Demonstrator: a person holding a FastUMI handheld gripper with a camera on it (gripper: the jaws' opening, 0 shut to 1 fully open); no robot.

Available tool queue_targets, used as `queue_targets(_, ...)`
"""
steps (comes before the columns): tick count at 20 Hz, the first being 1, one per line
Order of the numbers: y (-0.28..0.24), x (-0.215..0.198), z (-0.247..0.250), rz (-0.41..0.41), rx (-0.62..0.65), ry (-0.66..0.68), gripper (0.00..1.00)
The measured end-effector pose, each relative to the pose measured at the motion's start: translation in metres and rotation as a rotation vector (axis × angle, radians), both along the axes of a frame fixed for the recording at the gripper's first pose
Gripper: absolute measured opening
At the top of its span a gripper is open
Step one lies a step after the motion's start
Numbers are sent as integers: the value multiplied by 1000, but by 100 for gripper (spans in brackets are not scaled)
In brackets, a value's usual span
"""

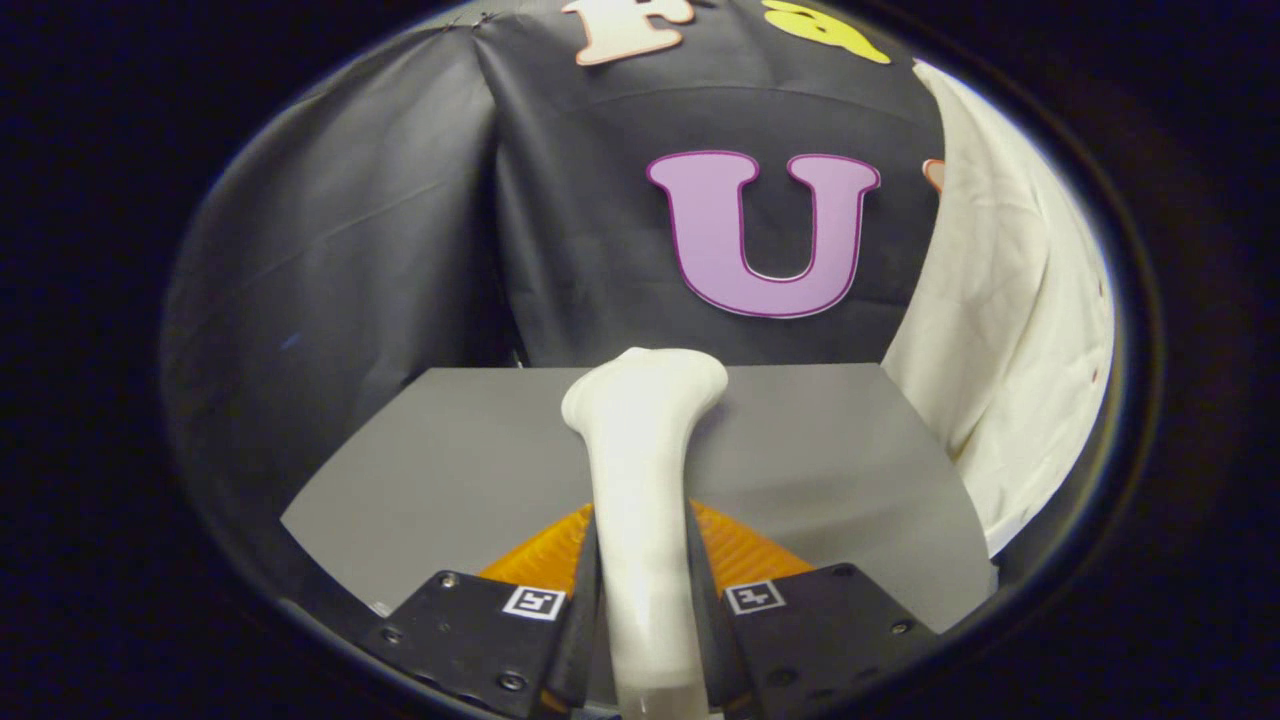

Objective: Iron the clothes twice with a garment steamer, once on the left side and once on the right side.

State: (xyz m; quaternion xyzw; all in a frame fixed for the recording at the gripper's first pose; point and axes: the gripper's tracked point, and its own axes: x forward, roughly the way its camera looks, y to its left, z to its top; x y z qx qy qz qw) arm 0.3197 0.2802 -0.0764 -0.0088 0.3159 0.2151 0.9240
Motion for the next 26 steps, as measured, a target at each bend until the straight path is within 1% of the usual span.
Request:
queue_targets(1, -2, 1, 6, 11, 23, -26, 43)
queue_targets(4, -6, 1, 22, -5, 117, -65, 39)
queue_targets(8, -16, -9, 47, 1, 174, -102, 38)
queue_targets(11, -26, -21, 64, 22, 207, -124, 37)
queue_targets(13, -29, -27, 73, 39, 222, -141, 36)
queue_targets(16, -33, -41, 82, 90, 214, -177, 35)
queue_targets(18, -36, -44, 87, 92, 223, -194, 36)
queue_targets(26, -47, -70, 102, 143, 261, -267, 34)
